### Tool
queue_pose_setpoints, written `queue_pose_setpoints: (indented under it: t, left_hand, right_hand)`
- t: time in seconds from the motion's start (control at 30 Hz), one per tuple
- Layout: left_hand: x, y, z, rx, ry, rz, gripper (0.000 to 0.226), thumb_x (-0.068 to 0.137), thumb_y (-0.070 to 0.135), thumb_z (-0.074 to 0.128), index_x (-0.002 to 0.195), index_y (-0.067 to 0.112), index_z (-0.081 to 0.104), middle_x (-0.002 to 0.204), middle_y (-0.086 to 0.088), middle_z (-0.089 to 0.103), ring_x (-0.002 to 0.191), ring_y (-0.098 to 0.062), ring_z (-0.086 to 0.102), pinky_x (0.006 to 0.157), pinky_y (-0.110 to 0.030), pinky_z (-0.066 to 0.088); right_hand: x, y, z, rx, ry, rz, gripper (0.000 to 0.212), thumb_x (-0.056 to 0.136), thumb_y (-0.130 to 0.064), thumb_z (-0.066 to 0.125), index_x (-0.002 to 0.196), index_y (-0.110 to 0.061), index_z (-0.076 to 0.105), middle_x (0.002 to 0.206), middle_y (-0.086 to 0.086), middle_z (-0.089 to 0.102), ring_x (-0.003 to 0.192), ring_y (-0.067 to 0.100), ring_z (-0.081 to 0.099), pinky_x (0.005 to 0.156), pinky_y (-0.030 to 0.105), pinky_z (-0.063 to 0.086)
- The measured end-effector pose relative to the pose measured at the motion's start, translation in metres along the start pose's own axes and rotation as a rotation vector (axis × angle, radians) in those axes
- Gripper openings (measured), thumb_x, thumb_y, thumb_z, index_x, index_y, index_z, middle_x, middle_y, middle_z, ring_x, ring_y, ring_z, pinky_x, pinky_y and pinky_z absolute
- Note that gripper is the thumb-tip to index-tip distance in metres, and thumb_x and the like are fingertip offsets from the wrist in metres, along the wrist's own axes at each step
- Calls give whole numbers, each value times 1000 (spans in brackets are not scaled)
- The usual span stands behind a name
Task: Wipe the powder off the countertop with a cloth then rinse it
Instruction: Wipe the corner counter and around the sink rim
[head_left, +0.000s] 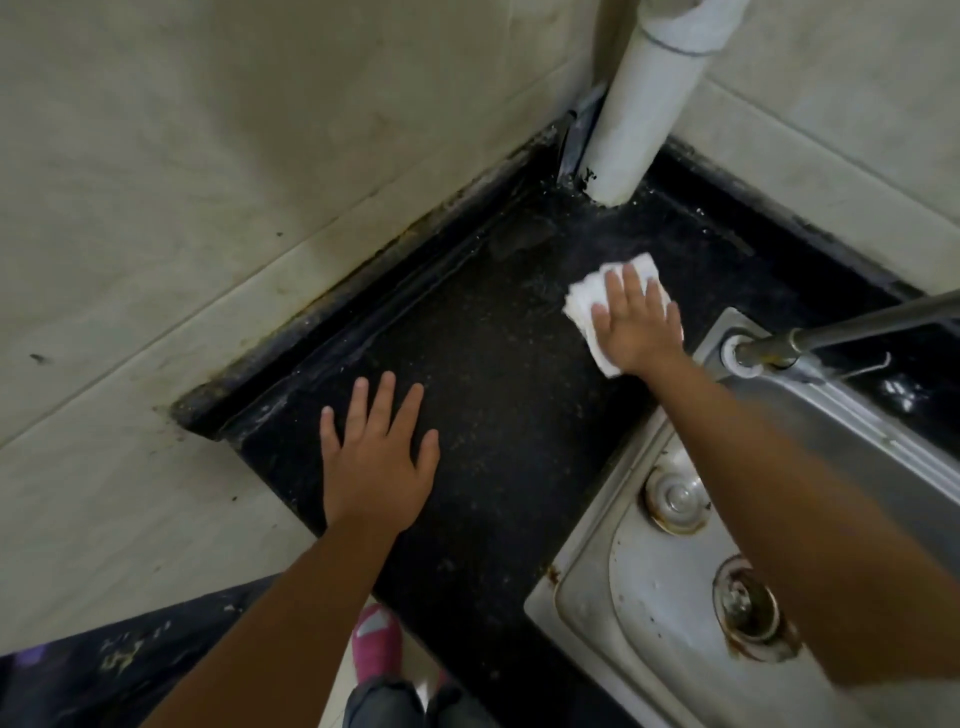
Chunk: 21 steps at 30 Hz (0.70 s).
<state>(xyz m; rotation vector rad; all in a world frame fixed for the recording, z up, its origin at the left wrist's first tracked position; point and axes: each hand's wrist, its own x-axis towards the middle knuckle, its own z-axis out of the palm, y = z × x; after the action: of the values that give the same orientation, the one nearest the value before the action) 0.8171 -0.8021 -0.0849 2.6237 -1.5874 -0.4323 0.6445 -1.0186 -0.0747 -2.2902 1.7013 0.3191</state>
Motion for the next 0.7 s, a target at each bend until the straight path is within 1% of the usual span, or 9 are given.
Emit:
queue_pose_setpoints:
  t: [0.07, 0.17, 0.33, 0.37, 0.43, 0.47, 0.53, 0.6, 0.7]
  left_hand:
    - [0, 0, 0, -3, -10, -6, 55, 96, 46, 17, 146, 30, 3, 155, 2, -5, 142, -18, -12, 112, -42, -11]
    - [-1, 2, 1, -4, -22, 1, 55, 96, 46, 18, 146, 30, 3, 155, 2, -6, 141, -18, -13, 112, -42, -12]
    - [-2, 2, -2, -20, -21, -2, 54, 96, 45, 19, 146, 31, 5, 155, 3, -4, 142, -17, -12, 112, -41, -11]
    - [-3, 3, -3, -24, -24, -4, 54, 96, 45, 19, 146, 31, 5, 156, 3, -4, 142, -17, -12, 112, -42, -11]
    - [-3, 4, -4, -18, -38, -10, 54, 96, 46, 18, 146, 31, 4, 156, 3, -5, 142, -17, -12, 112, -42, -10]
    - [-2, 3, -4, -6, -42, -12, 54, 96, 46, 17, 146, 31, 3, 155, 2, -6, 142, -17, -13, 112, -42, -10]
    - [0, 2, -4, 11, -40, -10, 55, 96, 46, 16, 146, 30, 2, 155, 2, -6, 142, -18, -13, 113, -43, -9]
    - [-1, 2, -2, 8, -36, -19, 55, 96, 45, 16, 146, 30, 2, 155, 2, -6, 142, -18, -13, 112, -43, -9]
    - [-1, 3, -1, 4, -38, -14, 55, 96, 45, 16, 146, 31, 1, 155, 3, -7, 141, -17, -14, 112, -42, -10]
  right_hand:
    - [27, -14, -11, 54, -12, 63, 53, 101, -38, 13, 149, -21, -3, 157, 1, -11, 144, 26, -10, 115, 47, -3]
    - [42, -49, -9, 54, -30, 37, 54, 101, -38, 13, 148, -20, -6, 156, 2, -14, 143, 27, -13, 114, 48, -5]
    - [-34, -92, 24, -41, -26, -319, 55, 100, -39, 13, 148, -21, -7, 156, 3, -14, 143, 26, -12, 114, 44, -4]
    - [-53, -86, 31, -63, -35, -380, 57, 97, -45, 6, 148, -22, -7, 156, 1, -14, 144, 24, -12, 114, 43, -5]
    - [-74, -64, 35, -85, -51, -436, 73, 81, -54, -11, 148, -27, -5, 156, -3, -12, 144, 19, -10, 114, 40, -6]
    - [-72, -51, 32, -86, -55, -421, 76, 77, -56, -13, 148, -29, -4, 156, -5, -11, 144, 18, -9, 115, 39, -5]
    - [-53, -27, 21, -90, -56, -322, 63, 90, -53, 0, 148, -29, -2, 157, -6, -9, 144, 18, -7, 115, 40, -2]
    - [-25, -11, 9, -72, -29, -206, 53, 100, -42, 14, 148, -27, 0, 157, -4, -8, 144, 20, -7, 115, 42, -1]
    - [24, -3, -9, -12, -29, -72, 52, 101, -36, 16, 149, -24, -2, 157, -2, -10, 144, 23, -10, 114, 45, -2]
